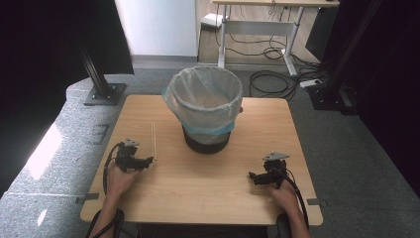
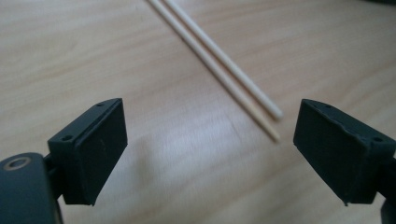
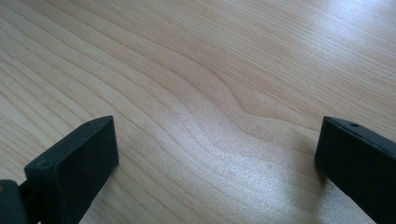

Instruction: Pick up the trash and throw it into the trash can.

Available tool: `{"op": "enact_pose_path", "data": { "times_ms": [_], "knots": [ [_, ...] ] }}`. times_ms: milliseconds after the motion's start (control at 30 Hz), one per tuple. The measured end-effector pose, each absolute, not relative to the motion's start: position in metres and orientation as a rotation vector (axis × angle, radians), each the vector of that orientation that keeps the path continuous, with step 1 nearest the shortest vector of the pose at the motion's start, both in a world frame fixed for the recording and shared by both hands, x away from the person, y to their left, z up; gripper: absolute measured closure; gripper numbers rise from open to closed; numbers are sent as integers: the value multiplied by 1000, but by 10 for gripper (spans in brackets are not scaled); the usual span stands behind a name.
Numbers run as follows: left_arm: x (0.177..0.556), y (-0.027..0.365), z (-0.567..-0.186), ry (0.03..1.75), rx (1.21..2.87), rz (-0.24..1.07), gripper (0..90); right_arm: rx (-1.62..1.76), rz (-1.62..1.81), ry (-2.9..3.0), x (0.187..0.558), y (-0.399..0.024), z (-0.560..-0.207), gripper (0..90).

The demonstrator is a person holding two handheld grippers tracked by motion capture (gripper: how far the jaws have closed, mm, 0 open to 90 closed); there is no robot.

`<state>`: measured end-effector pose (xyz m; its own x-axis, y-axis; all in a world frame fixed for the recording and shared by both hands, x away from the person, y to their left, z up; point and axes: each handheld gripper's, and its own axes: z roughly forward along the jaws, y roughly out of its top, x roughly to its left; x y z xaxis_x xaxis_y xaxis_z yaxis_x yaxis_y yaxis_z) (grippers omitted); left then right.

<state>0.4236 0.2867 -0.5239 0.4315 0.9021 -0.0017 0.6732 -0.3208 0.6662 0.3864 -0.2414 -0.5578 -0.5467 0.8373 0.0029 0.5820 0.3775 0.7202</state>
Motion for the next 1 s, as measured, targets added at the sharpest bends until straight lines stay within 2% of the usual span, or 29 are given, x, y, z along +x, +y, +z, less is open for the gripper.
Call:
{"op": "enact_pose_path", "data": {
  "times_ms": [267,367,500,633,667,700,733,767,800,1000],
  "knots": [
    [448,279,-525,1373,2098,517,151,1237,971,2279,386,-241,-558,0],
    [451,278,-528,1399,2104,531,168,1237,971,2280,386,-241,-558,0],
    [455,281,-536,1421,2102,520,234,1237,971,2279,386,-241,-558,0],
    [455,283,-538,1415,2082,510,243,1239,972,2279,386,-241,-558,0],
    [454,286,-537,1415,2069,517,341,1238,971,2279,386,-241,-558,0],
    [453,288,-537,1421,2061,519,396,1240,972,2279,386,-241,-558,0],
    [453,288,-537,1421,2061,519,441,1240,972,2279,386,-241,-558,0],
    [453,290,-537,1426,2052,526,441,1239,971,2279,386,-241,-558,0],
    [452,291,-537,1432,2043,529,535,1238,971,2279,386,-241,-558,0],
    [453,300,-534,1463,2029,500,803,1238,971,2279,386,-241,-558,0]
  ]
}}
